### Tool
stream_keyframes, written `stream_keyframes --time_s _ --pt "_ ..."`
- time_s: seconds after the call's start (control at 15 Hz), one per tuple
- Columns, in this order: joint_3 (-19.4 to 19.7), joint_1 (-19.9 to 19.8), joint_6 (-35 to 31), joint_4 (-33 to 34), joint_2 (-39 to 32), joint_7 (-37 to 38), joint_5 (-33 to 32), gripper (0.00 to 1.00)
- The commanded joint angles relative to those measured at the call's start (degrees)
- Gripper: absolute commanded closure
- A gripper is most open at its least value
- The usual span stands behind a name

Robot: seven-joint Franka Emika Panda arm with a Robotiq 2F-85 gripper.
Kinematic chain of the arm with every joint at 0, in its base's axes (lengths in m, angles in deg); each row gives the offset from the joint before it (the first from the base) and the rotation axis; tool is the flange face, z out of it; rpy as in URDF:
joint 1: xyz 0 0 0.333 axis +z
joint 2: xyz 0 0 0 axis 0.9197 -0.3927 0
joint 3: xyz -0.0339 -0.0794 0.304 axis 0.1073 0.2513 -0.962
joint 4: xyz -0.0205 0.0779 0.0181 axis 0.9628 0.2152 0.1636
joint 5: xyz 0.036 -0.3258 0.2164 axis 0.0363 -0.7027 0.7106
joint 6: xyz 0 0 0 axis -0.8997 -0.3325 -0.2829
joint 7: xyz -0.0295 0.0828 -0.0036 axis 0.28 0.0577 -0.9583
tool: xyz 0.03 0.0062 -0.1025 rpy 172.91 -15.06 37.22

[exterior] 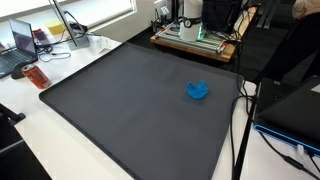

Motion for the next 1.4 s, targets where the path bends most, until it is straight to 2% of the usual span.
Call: stream_keyframes --time_s 0.0,1.13,1.2,1.33 --pt "-1.01 0.77 -0.06 -0.53 -3.54 0.40 0.03 0.00" --pt "-5.36 0.21 5.71 5.23 -24.18 0.38 0.54 0.00" --pt "-5.80 -0.33 7.54 5.77 -25.09 -1.25 1.94 0.00" --pt "-7.47 -2.63 10.62 6.77 -26.28 -9.13 8.23 0.00"
